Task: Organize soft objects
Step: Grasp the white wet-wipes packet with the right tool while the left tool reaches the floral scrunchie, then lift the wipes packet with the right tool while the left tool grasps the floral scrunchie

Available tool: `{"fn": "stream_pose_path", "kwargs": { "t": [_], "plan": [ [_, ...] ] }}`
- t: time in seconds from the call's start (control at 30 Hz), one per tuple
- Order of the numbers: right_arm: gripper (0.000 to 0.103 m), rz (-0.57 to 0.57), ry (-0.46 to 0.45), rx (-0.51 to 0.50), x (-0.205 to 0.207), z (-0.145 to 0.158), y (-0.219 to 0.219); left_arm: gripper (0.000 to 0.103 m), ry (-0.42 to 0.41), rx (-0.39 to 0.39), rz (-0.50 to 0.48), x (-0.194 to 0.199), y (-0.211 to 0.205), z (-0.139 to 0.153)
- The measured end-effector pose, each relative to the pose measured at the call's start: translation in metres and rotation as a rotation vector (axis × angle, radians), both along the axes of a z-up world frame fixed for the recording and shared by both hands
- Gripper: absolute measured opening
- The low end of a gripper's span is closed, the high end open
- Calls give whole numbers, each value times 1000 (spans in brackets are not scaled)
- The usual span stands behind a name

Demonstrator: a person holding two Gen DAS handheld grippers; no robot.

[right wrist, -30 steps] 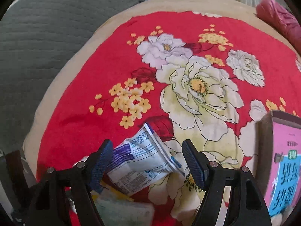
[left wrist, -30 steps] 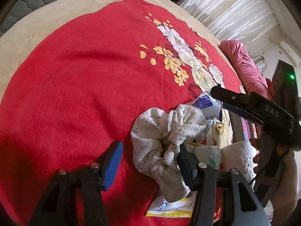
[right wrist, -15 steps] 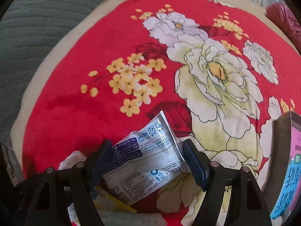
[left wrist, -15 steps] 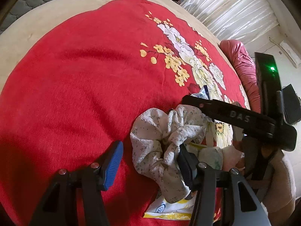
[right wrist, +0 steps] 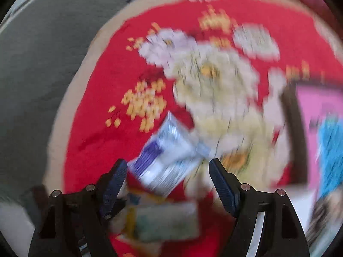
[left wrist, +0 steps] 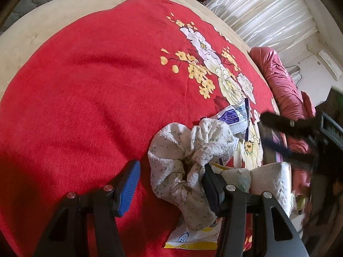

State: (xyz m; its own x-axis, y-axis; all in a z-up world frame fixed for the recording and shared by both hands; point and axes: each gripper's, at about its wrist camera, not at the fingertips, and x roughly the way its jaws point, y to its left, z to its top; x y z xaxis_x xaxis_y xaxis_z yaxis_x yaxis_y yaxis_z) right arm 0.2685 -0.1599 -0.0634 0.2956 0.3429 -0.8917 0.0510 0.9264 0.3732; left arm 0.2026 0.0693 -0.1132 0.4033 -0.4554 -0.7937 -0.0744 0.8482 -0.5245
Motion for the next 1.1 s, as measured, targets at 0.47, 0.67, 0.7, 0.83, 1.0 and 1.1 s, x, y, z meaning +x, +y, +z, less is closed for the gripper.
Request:
{"fn": "stream_pose_path", "kwargs": {
  "t": [0.47,0.67,0.7,0.83,1.0,1.1],
  "plan": [
    [79,-324,155,84,17,-48,19,57,9,-41,0,-1,5,0],
    [92,-342,155,40,30,-64,27,57,11,-44,-3,-1,6,-1],
    [98,-326,159,34,33,-67,31,57,11,-43,-3,-1,6,-1],
    [102,-232,176,-97,45,-73,55,57,10,-31,-6,0,4,0],
    [102,-179,172,-191,47,-72,71,57,8,-27,-6,-1,3,0],
    [92,-240,132,-78,40,-68,50,57,8,-23,-6,0,3,0]
  ]
}}
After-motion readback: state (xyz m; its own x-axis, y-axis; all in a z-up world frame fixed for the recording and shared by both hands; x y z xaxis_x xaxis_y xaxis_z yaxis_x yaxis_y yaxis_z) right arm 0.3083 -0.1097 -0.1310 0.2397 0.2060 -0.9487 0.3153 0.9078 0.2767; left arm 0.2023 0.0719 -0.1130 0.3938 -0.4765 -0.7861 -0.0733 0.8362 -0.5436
